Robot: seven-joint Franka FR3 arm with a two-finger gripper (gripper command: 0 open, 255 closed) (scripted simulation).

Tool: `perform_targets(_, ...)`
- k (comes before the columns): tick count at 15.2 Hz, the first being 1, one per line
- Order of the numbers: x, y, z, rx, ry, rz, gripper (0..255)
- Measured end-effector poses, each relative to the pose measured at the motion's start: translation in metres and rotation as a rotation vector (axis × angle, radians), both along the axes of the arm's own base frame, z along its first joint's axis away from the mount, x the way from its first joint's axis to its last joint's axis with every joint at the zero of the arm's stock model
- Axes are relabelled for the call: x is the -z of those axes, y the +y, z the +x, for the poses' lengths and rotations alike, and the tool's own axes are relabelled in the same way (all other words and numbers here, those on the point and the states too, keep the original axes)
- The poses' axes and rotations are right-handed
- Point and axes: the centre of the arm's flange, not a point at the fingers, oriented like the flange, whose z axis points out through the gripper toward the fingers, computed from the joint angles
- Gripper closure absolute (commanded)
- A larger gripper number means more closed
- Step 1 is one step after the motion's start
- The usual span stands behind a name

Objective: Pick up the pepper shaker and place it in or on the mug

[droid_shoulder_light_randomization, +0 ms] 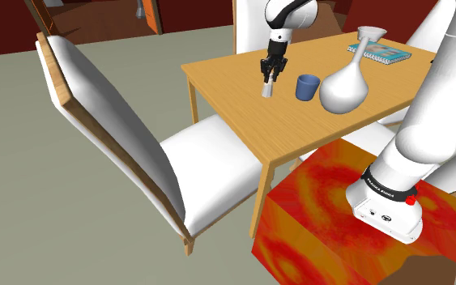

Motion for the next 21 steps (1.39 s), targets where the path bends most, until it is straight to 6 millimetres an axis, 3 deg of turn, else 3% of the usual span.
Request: perform_targets(21, -0.111, 0.0, 0.0, 0.0, 0.0, 0.0, 255)
